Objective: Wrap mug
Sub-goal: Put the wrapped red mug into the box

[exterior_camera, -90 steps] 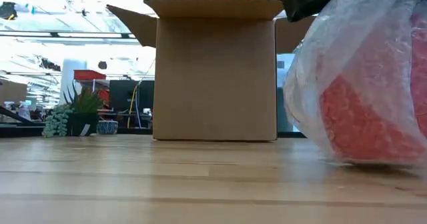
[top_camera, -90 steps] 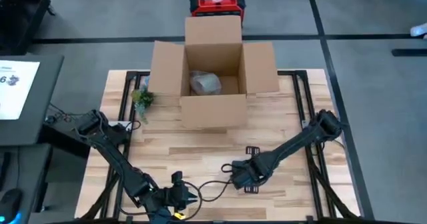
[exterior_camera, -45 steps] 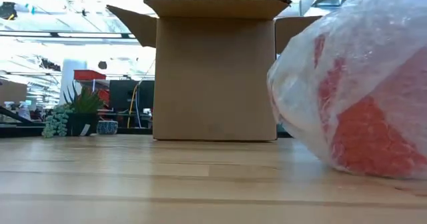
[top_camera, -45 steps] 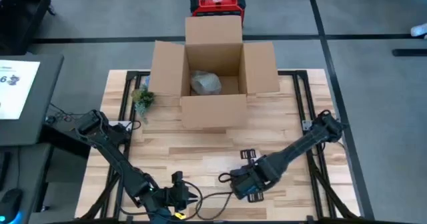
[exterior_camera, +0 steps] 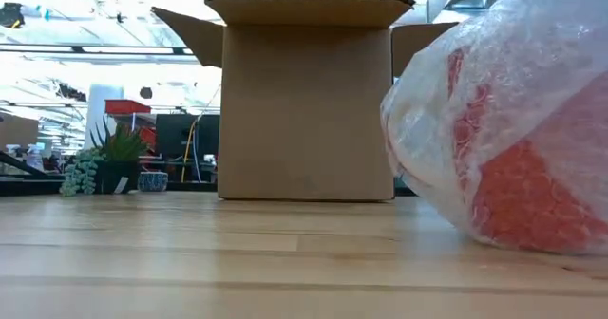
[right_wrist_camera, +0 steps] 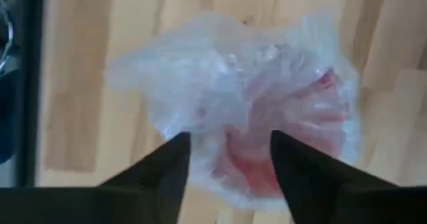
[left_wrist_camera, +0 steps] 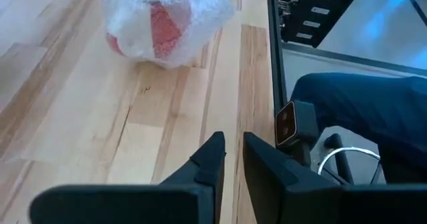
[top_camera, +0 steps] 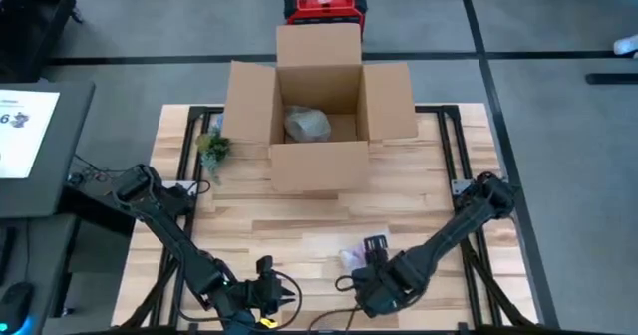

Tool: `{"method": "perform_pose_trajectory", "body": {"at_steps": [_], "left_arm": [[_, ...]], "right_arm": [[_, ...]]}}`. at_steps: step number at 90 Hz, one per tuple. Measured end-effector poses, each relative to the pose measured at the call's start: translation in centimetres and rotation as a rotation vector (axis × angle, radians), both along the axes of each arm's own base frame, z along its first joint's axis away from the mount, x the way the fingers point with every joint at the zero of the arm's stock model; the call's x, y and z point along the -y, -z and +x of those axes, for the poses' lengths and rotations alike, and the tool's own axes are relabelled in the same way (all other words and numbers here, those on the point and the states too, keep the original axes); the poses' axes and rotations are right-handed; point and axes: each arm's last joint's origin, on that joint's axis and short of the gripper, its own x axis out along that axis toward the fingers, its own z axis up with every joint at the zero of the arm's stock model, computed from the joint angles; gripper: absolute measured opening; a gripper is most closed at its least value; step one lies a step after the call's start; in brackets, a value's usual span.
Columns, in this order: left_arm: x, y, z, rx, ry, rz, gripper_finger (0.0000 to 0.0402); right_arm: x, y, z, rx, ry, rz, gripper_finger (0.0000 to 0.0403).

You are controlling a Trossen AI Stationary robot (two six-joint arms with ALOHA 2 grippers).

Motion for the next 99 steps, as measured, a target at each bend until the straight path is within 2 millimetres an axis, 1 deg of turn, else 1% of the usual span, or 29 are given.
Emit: {"method": "perform_pose_trajectory", "body": {"at_steps": [7,12,15,22,33,36,39,45,54,58,62,66,68,74,76,79,83,91,94,99], "left_arm": [[0.0,0.0,0.0,0.000,0.000,0.000,0.0036],[0.0,0.0,0.0,0.000,-0.001,-0.001,0.0036],[0.0,0.0,0.1,0.002,-0.002,-0.003,0.0036],[0.0,-0.1,0.2,0.014,-0.002,-0.011,0.0036],[0.3,-0.8,0.5,0.053,0.025,-0.002,0.0036],[0.4,-1.1,0.6,0.059,0.031,0.000,0.0036],[0.5,-1.3,0.6,0.063,0.036,0.003,0.0036],[0.6,-1.5,0.4,0.063,0.037,0.018,0.0034],[0.4,-1.1,-0.1,0.018,0.029,0.069,0.0028],[0.1,-0.8,-0.3,-0.020,0.016,0.093,0.0025],[-0.3,-0.4,-0.6,-0.060,-0.004,0.114,0.0022],[-0.7,-0.1,-0.8,-0.091,-0.034,0.136,0.0020],[-0.9,0.1,-0.8,-0.099,-0.051,0.150,0.0019],[-1.7,0.8,-1.0,-0.114,-0.094,0.206,0.0016],[-2.0,1.0,-1.0,-0.119,-0.106,0.231,0.0016],[-2.4,1.3,-1.1,-0.128,-0.122,0.262,0.0015],[-2.9,1.7,-1.0,-0.135,-0.145,0.279,0.0015],[-3.8,2.6,-0.8,-0.155,-0.185,0.285,0.0015],[-4.1,2.9,-0.7,-0.160,-0.198,0.279,0.0015],[-4.4,3.2,-0.7,-0.162,-0.220,0.272,0.0015]], "right_arm": [[0.6,1.5,0.0,-0.018,0.009,-0.009,0.0224],[0.9,2.3,0.0,-0.022,0.003,-0.004,0.0211],[1.1,2.7,0.1,-0.023,-0.004,0.007,0.0196],[1.2,3.3,0.2,-0.023,-0.006,0.015,0.0145],[1.2,3.2,0.3,-0.021,-0.017,0.016,0.0036],[1.1,2.9,0.3,-0.025,-0.032,0.009,0.0022],[0.9,2.4,0.2,-0.033,-0.039,-0.002,0.0018],[0.4,0.2,0.6,-0.009,-0.049,0.014,0.0018],[-0.6,-5.0,0.5,0.059,-0.136,0.041,0.0012],[-1.0,-7.7,0.4,0.108,-0.194,0.055,0.0010],[-1.3,-10.5,0.4,0.203,-0.255,0.067,0.0010],[-1.2,-13.6,0.5,0.324,-0.304,0.055,0.0010],[-0.8,-15.1,0.4,0.383,-0.318,0.027,0.0010],[1.3,-19.1,0.4,0.525,-0.320,-0.085,0.0010],[2.3,-19.9,0.6,0.575,-0.301,-0.138,0.0010],[4.2,-21.4,0.8,0.670,-0.264,-0.212,0.0010],[7.0,-22.8,1.0,0.744,-0.219,-0.270,0.0010],[14.5,-24.5,1.6,0.774,-0.035,-0.344,0.0009],[17.6,-25.0,1.7,0.775,0.047,-0.368,0.0009],[22.4,-25.2,1.9,0.756,0.152,-0.373,0.0009]]}}
